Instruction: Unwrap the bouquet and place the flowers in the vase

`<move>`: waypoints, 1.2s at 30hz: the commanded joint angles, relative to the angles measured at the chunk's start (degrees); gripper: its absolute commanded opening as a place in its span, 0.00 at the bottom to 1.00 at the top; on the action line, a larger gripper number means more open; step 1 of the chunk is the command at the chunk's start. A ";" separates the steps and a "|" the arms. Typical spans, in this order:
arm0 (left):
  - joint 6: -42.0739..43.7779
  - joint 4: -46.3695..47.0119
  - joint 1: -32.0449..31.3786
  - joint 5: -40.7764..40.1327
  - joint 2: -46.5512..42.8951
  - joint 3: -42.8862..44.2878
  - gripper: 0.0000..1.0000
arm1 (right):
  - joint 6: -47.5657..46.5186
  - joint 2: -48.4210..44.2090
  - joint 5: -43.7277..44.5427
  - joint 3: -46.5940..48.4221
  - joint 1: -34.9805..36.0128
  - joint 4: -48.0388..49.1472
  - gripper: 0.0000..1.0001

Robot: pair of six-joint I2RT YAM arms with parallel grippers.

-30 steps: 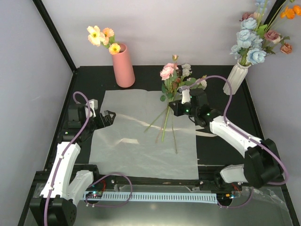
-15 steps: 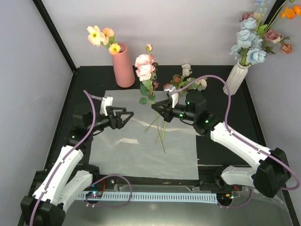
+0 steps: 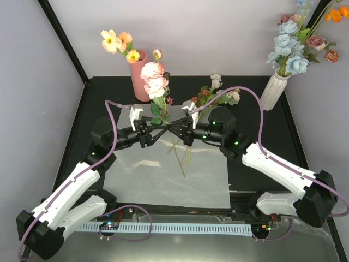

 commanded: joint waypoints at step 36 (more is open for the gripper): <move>31.69 3.33 -3.36 -32.29 14.47 22.18 0.02 | -6.05 -15.05 34.57 -10.64 2.90 -2.08 0.94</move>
